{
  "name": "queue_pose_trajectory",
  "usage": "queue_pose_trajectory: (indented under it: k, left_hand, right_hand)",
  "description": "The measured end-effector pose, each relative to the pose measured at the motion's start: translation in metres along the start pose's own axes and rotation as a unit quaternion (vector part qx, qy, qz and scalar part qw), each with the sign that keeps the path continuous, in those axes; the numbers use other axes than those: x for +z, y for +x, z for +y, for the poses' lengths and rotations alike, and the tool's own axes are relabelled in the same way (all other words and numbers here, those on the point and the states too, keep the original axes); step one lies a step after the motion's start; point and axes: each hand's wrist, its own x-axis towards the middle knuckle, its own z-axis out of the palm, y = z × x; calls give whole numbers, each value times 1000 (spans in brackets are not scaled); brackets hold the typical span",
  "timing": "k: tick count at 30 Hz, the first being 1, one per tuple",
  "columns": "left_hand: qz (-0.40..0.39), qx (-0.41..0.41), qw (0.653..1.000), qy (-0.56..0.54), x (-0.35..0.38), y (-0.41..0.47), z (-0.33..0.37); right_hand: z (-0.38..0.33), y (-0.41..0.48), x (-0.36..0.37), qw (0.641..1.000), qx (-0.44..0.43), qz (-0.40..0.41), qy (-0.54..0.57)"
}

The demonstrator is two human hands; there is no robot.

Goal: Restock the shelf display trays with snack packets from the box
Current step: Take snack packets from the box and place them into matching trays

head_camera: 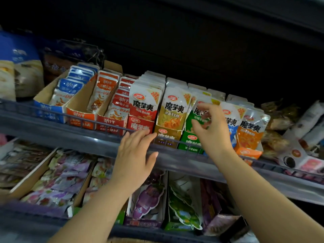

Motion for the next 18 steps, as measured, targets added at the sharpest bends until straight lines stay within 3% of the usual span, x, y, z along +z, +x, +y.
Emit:
queue_pose_trajectory:
  k: [4, 9, 12, 18]
  left_hand:
    - [-16, 97, 994, 46, -4, -37, -2]
    - [-200, 137, 968, 71, 21, -108, -19]
    - [-337, 31, 937, 84, 38, -146, -26]
    - [-402, -192, 887, 118, 76, -220, -61]
  right_hand:
    - [13, -50, 4, 992, 24, -100, 76]
    - [40, -113, 31, 952, 84, -293, 25]
    - [64, -142, 56, 917, 156, -368, -15]
    - [123, -216, 109, 852, 274, -446, -27]
